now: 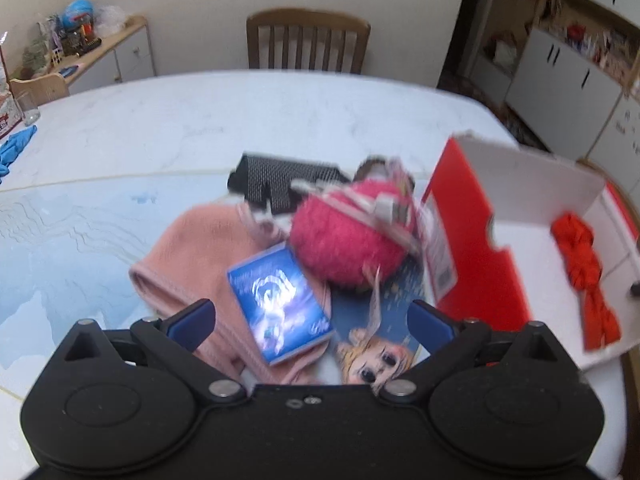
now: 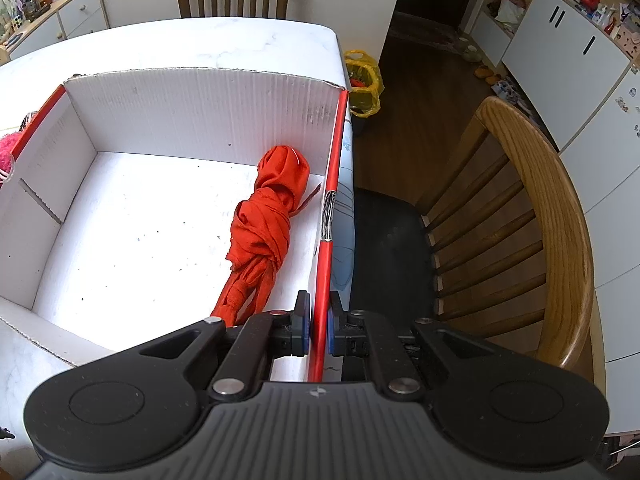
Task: Organize objects
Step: 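Move the left gripper back to the pile and grasp the pink fleece hat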
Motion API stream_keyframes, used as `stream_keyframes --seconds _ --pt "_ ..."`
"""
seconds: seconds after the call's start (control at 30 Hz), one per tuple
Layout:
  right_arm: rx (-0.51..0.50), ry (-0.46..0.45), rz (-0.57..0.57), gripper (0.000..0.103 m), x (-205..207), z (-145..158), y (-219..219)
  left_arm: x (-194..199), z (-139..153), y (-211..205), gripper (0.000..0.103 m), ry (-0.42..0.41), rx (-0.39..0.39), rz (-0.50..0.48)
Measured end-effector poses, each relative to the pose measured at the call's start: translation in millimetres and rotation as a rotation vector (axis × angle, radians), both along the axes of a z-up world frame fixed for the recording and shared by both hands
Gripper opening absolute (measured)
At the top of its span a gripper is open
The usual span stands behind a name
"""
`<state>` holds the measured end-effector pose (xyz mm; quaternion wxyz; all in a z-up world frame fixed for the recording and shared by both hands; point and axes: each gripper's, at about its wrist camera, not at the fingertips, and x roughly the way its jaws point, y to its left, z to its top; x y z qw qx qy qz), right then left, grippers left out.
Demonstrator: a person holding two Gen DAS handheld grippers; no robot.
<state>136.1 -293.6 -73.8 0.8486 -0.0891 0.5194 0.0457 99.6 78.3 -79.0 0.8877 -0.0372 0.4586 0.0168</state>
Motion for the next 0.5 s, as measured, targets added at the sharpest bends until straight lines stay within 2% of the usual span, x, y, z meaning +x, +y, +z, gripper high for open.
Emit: stream_keyframes --seconds 0.1,0.23,0.37,0.5 --pt "-0.002 0.0 -0.001 0.008 -0.1 -0.5 0.2 -8.8 -8.3 0.2 0.102 0.024 0.027 -0.003" --pt "-0.006 -0.001 -0.003 0.008 -0.3 -0.8 1.1 -25.7 -19.7 1.6 0.102 0.057 0.025 0.01" --pt "-0.006 0.0 -0.003 0.008 -0.3 -0.8 1.1 -34.1 -41.4 6.4 0.101 0.103 0.034 0.038" --pt "-0.011 0.002 -0.001 0.008 -0.2 -1.1 2.1 -35.2 -57.8 8.0 0.098 0.139 0.06 0.051"
